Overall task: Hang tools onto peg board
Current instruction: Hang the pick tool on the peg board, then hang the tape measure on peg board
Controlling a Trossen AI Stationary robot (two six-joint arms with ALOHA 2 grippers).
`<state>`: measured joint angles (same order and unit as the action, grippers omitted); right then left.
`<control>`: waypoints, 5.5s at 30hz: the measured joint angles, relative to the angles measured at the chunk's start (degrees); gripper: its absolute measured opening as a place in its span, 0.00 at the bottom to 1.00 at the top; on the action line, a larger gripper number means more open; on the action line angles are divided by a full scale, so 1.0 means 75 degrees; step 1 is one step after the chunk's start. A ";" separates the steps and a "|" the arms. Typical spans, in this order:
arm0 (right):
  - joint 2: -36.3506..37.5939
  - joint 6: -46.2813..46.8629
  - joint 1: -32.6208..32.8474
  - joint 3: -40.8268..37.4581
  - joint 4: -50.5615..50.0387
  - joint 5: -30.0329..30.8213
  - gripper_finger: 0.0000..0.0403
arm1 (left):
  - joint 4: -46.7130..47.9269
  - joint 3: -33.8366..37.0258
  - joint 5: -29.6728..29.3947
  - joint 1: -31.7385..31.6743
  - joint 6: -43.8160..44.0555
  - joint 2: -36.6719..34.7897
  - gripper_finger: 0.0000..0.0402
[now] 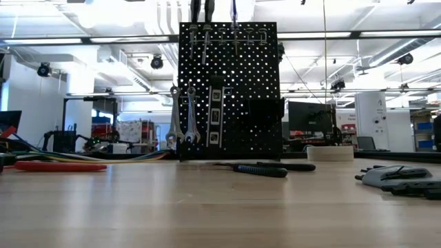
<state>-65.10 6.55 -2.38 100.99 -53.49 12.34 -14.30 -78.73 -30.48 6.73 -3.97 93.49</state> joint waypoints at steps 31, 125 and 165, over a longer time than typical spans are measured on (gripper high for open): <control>0.0185 -0.0294 -0.0916 -0.4406 0.7018 -0.2261 0.37 | -0.1896 0.0460 0.2012 -0.1174 0.0859 0.0335 0.00; -0.0853 -0.1461 -0.4790 -0.3777 0.6936 -0.3299 0.31 | -0.4961 0.4904 0.0600 -0.0998 0.3574 0.0291 0.21; 0.2294 0.0679 -0.2856 -0.9743 0.6631 -0.5022 0.36 | -0.4001 0.7438 -0.1293 0.1399 0.4821 -0.1125 0.21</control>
<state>-47.90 11.64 -23.80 27.92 -3.76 -25.33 -44.30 -22.95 -40.18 17.22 32.19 85.06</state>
